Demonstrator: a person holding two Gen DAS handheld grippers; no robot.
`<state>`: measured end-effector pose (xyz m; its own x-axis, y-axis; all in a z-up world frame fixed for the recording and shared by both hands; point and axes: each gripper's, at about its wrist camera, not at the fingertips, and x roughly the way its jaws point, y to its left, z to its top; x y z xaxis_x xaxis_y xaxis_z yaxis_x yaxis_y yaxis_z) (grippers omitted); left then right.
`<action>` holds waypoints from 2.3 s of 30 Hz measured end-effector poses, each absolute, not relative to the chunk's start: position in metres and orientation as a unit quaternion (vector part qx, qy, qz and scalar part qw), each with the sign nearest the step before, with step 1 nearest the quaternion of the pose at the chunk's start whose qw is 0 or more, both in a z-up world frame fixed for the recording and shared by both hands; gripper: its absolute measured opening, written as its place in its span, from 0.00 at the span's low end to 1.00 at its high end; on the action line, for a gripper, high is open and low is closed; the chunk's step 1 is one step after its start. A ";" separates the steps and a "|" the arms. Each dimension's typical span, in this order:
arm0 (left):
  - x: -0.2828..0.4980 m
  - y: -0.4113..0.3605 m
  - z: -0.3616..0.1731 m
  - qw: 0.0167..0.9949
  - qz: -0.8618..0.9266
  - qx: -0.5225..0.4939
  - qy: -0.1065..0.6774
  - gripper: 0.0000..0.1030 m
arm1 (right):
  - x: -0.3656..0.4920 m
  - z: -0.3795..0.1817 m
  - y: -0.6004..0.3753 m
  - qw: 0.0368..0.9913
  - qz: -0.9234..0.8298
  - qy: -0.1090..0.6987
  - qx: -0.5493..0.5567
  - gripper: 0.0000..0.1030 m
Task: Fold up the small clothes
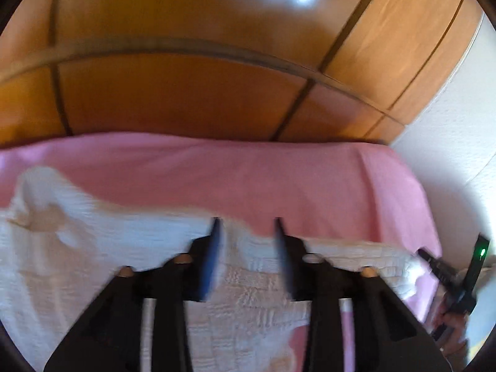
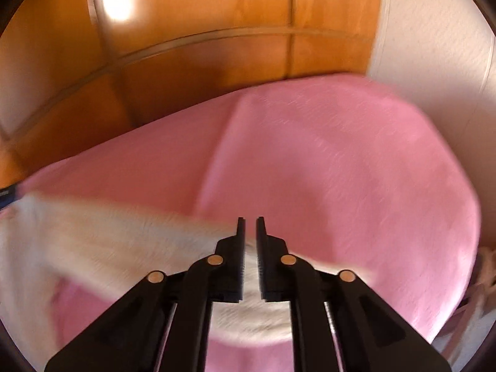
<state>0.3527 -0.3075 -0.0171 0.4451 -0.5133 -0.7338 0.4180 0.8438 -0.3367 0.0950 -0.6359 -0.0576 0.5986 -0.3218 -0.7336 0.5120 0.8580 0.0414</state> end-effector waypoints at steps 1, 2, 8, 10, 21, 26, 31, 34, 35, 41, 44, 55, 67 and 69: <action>0.350 -0.301 -0.018 0.853 -0.267 -0.053 0.446 0.62 | 0.095 -0.059 -0.640 0.884 -0.248 0.376 0.125 0.44; 0.347 -0.293 -0.018 0.857 -0.260 -0.054 0.441 0.62 | 0.093 -0.059 -0.643 0.883 -0.259 0.367 0.133 0.52; 0.306 -0.228 -0.042 0.862 -0.232 -0.038 0.449 0.62 | 0.010 -0.072 -0.655 0.870 -0.267 0.305 0.281 0.52; 0.287 -0.206 -0.052 0.858 -0.230 -0.049 0.458 0.62 | -0.015 -0.080 -0.656 0.858 -0.257 0.293 0.334 0.53; 0.194 -0.130 -0.086 0.834 -0.207 -0.104 0.501 0.62 | 0.000 -0.131 -0.682 0.805 -0.194 0.293 0.478 0.15; 0.161 -0.115 -0.091 0.833 -0.194 -0.097 0.509 0.62 | 0.018 -0.090 -0.674 0.833 -0.244 0.315 0.384 0.06; 0.142 -0.097 -0.089 0.830 -0.191 -0.108 0.512 0.62 | 0.020 -0.069 -0.682 0.835 -0.306 0.357 0.286 0.06; 0.133 -0.090 -0.087 0.832 -0.191 -0.108 0.509 0.62 | 0.027 -0.072 -0.673 0.822 -0.318 0.387 0.271 0.06; 0.131 -0.088 -0.085 0.834 -0.190 -0.105 0.507 0.62 | 0.027 -0.068 -0.668 0.825 -0.309 0.378 0.287 0.06; 0.118 -0.077 -0.085 0.838 -0.178 -0.092 0.507 0.62 | 0.048 -0.032 -0.616 0.857 -0.266 0.367 0.244 0.06; 0.111 -0.074 -0.086 0.841 -0.176 -0.089 0.504 0.62 | 0.056 -0.023 -0.591 0.863 -0.249 0.374 0.231 0.06; 0.129 -0.035 -0.084 0.838 -0.144 -0.165 0.500 0.52 | 0.123 0.015 -0.531 0.865 -0.162 0.361 0.310 0.06; 0.160 0.050 -0.076 0.857 -0.109 -0.203 0.462 0.41 | 0.218 0.057 -0.263 0.903 0.129 0.370 0.178 0.06; 0.164 0.051 -0.071 0.858 -0.114 -0.205 0.457 0.41 | 0.222 0.056 -0.220 0.894 0.180 0.376 0.165 0.11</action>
<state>0.1639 0.0511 -0.0708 0.5564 -0.3831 -0.7373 0.0081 0.8898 -0.4563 0.2225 -0.2197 0.0562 0.6516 0.4465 -0.6133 -0.1984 0.8806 0.4303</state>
